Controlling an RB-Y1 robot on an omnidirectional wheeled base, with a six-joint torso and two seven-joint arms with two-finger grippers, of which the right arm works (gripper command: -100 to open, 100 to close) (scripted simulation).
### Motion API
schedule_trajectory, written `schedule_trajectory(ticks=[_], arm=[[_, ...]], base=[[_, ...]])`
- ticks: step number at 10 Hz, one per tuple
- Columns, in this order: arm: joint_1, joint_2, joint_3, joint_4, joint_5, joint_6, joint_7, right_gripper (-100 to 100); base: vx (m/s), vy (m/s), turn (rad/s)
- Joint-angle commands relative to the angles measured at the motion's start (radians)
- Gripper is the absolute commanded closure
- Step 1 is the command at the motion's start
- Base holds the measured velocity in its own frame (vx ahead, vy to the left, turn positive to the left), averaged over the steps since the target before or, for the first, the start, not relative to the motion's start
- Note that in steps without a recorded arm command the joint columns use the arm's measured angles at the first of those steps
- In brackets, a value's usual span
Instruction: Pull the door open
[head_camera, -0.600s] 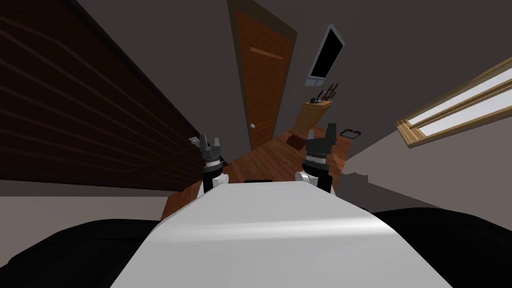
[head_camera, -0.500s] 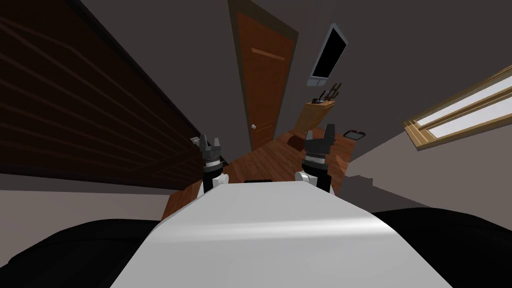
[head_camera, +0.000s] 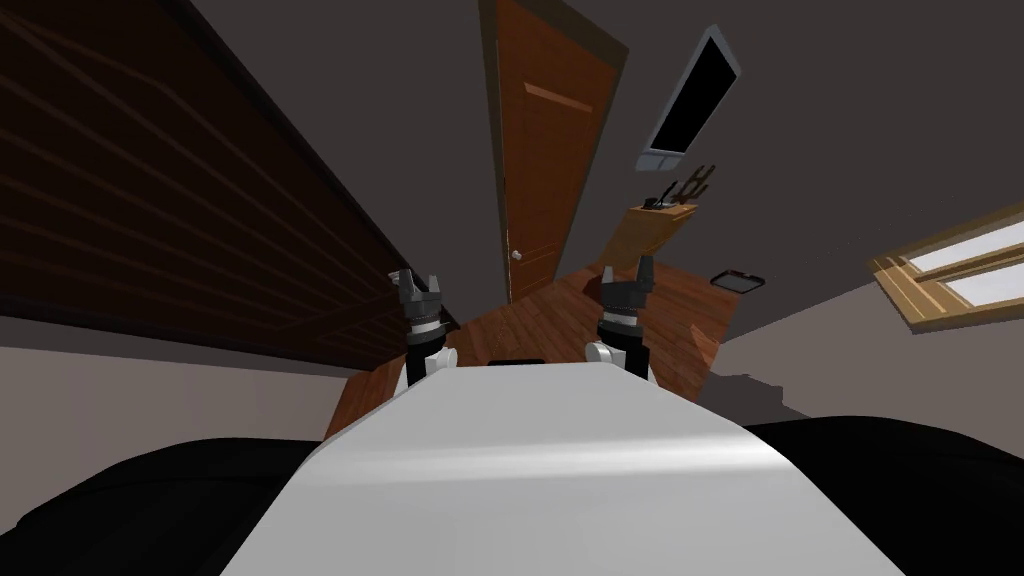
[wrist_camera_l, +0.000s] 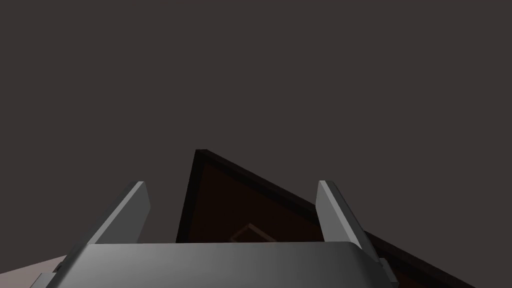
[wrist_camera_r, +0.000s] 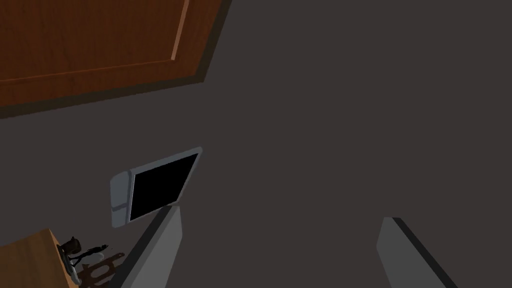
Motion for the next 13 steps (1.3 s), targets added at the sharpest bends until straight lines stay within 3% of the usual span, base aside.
schedule_trajectory(ticks=[1, 13], arm=[[-0.011, -0.008, 0.01, 0.039, -0.023, -0.009, -0.034, -100], [-0.09, -0.06, 0.052, 0.307, -0.177, -0.082, -0.256, -100]], base=[[0.088, -0.042, 0.227], [0.086, -0.049, 0.169]])
